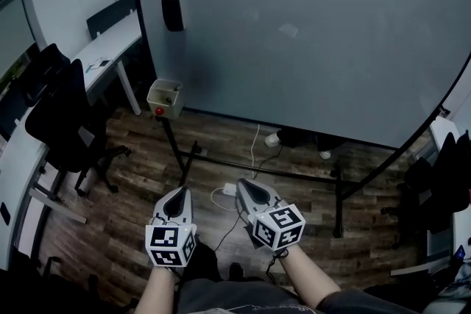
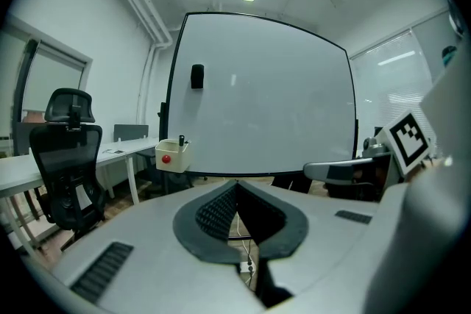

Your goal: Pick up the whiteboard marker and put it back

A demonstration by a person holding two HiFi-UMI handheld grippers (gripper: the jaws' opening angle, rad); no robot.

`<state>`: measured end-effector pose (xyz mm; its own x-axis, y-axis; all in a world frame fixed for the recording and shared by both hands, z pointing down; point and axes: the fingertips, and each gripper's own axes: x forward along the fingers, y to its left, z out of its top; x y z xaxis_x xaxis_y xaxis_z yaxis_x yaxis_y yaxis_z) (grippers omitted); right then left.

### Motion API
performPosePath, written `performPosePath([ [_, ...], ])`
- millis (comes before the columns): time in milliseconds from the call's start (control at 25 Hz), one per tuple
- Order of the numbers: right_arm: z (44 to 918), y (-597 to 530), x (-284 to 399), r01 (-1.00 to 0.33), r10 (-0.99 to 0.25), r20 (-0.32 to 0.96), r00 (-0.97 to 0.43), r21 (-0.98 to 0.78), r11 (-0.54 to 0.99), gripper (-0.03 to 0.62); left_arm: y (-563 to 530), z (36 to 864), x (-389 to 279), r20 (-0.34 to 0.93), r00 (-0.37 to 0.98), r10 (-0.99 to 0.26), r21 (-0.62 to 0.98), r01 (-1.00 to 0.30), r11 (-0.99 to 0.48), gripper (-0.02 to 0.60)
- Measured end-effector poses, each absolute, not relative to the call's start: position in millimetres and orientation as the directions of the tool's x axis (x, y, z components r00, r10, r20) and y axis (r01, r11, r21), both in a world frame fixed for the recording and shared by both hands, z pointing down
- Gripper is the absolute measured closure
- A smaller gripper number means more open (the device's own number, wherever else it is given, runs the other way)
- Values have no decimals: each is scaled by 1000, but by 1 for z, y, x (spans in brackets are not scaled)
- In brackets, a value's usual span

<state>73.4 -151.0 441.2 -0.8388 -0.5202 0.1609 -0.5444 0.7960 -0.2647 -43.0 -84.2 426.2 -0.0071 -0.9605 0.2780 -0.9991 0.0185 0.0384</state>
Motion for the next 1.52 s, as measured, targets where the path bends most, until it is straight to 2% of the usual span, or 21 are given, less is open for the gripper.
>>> performPosePath([
  [320, 449, -185, 43, -559, -529, 180, -829, -254, 789, 569, -117, 431, -87, 271, -18, -963, 43, -999, 31, 568],
  [1000, 446, -271, -90, -536, -509, 172, -844, -205, 819, 569, -209, 442, -210, 280, -33, -959, 60, -997, 52, 569],
  [1520, 448, -315, -166, -502, -469, 196, -861, -184, 845, 568, -264, 443, -266, 280, -4, -960, 72, -997, 25, 568],
])
